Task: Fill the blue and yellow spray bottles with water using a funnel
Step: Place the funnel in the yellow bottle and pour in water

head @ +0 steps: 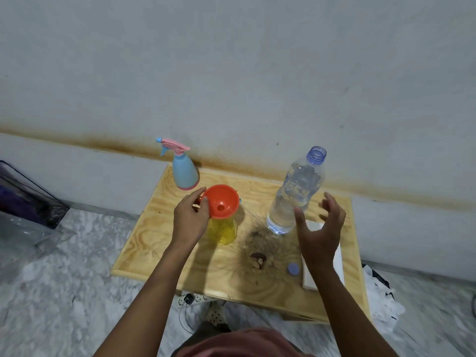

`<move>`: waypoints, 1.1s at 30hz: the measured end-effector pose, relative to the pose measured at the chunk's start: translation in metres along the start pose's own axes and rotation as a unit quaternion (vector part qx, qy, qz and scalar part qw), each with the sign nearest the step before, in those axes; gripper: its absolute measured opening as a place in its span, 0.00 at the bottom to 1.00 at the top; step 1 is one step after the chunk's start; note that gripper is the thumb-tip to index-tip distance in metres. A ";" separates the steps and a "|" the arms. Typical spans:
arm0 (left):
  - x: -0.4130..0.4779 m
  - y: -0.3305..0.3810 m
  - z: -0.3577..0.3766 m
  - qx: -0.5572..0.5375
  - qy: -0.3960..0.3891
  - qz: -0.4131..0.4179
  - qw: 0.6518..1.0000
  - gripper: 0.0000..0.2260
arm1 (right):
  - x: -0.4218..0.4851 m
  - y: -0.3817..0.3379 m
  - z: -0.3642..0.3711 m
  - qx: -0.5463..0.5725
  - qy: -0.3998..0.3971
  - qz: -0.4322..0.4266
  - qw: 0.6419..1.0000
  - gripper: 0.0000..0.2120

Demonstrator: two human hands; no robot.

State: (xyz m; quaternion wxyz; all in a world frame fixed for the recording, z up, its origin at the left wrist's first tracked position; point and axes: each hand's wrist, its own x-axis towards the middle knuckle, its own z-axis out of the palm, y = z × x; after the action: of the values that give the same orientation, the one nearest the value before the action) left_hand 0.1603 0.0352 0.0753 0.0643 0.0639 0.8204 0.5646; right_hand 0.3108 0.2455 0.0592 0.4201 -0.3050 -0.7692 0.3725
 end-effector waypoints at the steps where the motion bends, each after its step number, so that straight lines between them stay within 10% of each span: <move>1: -0.001 0.001 0.000 -0.003 0.002 -0.004 1.000 0.15 | 0.009 0.001 -0.001 0.000 -0.026 0.015 1.000 0.36; 8: -0.003 0.003 0.000 -0.054 0.011 -0.048 0.997 0.14 | 0.057 -0.001 0.008 0.182 -0.189 0.052 0.964 0.45; 33: -0.009 0.007 -0.006 -0.109 -0.018 -0.092 0.990 0.16 | 0.067 -0.005 0.027 0.209 -0.094 0.027 0.973 0.37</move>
State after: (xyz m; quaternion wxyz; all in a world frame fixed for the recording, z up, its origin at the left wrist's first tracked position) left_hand 0.1682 0.0306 0.0843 0.1378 -0.0093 0.7549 0.6411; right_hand 0.2557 0.2863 0.0814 0.3897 -0.1947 -0.7023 0.5630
